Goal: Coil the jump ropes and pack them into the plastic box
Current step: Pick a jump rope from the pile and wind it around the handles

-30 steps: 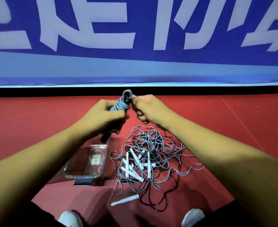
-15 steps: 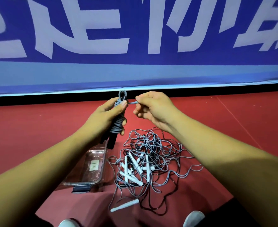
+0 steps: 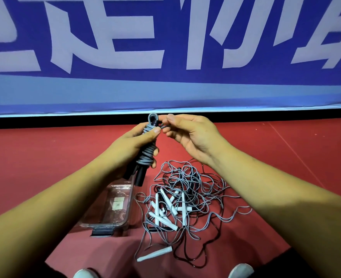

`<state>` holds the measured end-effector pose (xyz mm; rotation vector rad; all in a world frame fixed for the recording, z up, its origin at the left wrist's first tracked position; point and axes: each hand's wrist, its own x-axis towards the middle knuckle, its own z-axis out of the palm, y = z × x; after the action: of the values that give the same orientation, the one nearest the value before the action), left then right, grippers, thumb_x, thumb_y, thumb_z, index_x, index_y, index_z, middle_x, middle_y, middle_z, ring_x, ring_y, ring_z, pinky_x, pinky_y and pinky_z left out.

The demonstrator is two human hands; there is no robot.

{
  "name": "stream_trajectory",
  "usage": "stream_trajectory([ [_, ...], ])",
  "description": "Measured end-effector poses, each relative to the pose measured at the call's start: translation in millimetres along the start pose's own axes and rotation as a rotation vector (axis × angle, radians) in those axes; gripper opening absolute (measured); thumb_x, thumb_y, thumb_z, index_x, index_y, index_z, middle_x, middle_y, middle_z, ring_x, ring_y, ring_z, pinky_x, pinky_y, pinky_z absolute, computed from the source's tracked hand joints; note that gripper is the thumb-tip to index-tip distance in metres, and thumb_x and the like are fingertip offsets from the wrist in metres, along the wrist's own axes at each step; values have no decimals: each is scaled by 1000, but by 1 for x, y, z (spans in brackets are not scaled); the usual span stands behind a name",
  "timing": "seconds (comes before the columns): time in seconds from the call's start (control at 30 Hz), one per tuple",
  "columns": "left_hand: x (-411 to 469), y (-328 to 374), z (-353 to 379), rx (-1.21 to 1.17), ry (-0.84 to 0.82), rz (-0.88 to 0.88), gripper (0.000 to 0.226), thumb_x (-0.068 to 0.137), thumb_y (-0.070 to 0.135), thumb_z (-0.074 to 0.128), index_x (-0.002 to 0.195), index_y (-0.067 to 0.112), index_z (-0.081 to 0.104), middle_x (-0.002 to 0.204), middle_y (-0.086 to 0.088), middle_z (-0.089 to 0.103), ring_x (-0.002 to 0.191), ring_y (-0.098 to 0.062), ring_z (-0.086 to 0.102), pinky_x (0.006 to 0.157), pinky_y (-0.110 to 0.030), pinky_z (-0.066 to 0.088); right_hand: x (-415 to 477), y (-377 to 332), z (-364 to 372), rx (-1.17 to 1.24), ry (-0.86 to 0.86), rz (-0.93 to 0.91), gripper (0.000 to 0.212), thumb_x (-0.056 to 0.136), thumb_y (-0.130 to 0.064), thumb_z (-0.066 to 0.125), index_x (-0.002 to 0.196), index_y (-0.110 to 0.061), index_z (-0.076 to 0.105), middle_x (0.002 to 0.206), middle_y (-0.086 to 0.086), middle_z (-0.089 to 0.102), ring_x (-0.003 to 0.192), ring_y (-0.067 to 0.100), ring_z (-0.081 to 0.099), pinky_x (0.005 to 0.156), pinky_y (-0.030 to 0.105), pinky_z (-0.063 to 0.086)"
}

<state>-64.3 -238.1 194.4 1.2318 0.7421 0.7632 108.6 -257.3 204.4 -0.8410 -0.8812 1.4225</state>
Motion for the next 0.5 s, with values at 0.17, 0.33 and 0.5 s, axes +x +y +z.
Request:
stream_trajectory([
  [0.17,-2,-2,-5,-8,-30,-68,21,87,26,65,107,17,63,75,-3,46,61,-20,55,53,-34,51,-1,-3,-2,-121,-9,-7,19,92,8,52,107,15,60,80,18,66,68,16,66,77,21,57],
  [0.33,0,-6,0,12,26,-83,14,94,23,62,107,18,60,70,-6,50,58,-20,56,51,-32,52,2,0,3,-199,109,-102,14,90,11,55,104,7,54,85,23,67,60,19,67,70,25,59],
  [0.5,2,-8,2,87,61,-88,29,94,20,64,121,18,54,72,-9,56,63,-19,60,61,-36,55,2,-4,5,-548,64,-217,16,91,10,54,102,5,64,71,16,64,55,10,65,65,19,56],
])
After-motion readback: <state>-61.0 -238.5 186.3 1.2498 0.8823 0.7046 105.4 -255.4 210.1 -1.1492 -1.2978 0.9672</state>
